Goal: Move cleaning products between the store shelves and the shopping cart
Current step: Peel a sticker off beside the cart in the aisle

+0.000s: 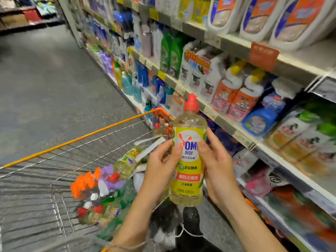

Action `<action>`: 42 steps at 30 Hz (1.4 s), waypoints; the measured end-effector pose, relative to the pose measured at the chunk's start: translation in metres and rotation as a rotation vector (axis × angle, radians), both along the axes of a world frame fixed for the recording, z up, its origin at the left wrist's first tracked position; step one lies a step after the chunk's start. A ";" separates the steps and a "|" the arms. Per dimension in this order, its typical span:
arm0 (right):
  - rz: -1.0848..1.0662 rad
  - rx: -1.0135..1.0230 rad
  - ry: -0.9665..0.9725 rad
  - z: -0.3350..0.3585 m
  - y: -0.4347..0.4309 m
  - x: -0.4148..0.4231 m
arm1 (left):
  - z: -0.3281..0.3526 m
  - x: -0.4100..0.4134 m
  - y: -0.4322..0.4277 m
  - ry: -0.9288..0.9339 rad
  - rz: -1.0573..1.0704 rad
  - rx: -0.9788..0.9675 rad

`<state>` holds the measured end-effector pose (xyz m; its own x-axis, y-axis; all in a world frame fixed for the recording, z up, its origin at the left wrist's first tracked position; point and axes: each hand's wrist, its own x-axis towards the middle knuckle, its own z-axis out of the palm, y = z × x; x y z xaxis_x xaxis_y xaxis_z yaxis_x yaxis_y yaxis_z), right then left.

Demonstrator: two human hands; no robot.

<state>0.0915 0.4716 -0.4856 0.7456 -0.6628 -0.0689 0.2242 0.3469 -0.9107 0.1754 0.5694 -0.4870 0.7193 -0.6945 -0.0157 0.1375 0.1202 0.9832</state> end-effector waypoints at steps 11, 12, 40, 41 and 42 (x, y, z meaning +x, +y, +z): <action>-0.430 -0.078 -0.010 0.051 -0.014 -0.170 | 0.038 -0.131 -0.060 -0.099 -0.409 -0.054; -0.457 -0.098 -0.008 0.054 -0.015 -0.186 | 0.042 -0.145 -0.065 -0.116 -0.444 -0.058; -1.017 -0.294 -0.083 0.130 -0.024 -0.638 | 0.127 -0.591 -0.147 -0.132 -1.050 -0.252; -1.031 -0.297 -0.089 0.131 -0.033 -0.644 | 0.129 -0.598 -0.156 -0.139 -1.056 -0.253; -1.041 -0.294 -0.098 0.132 -0.042 -0.649 | 0.132 -0.605 -0.166 -0.152 -1.058 -0.249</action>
<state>-0.5577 0.4293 -0.3538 -0.1988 -0.9538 0.2254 0.3585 -0.2848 -0.8890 -0.4295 0.4031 -0.3552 -0.2593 -0.9331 0.2493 0.1673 0.2108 0.9631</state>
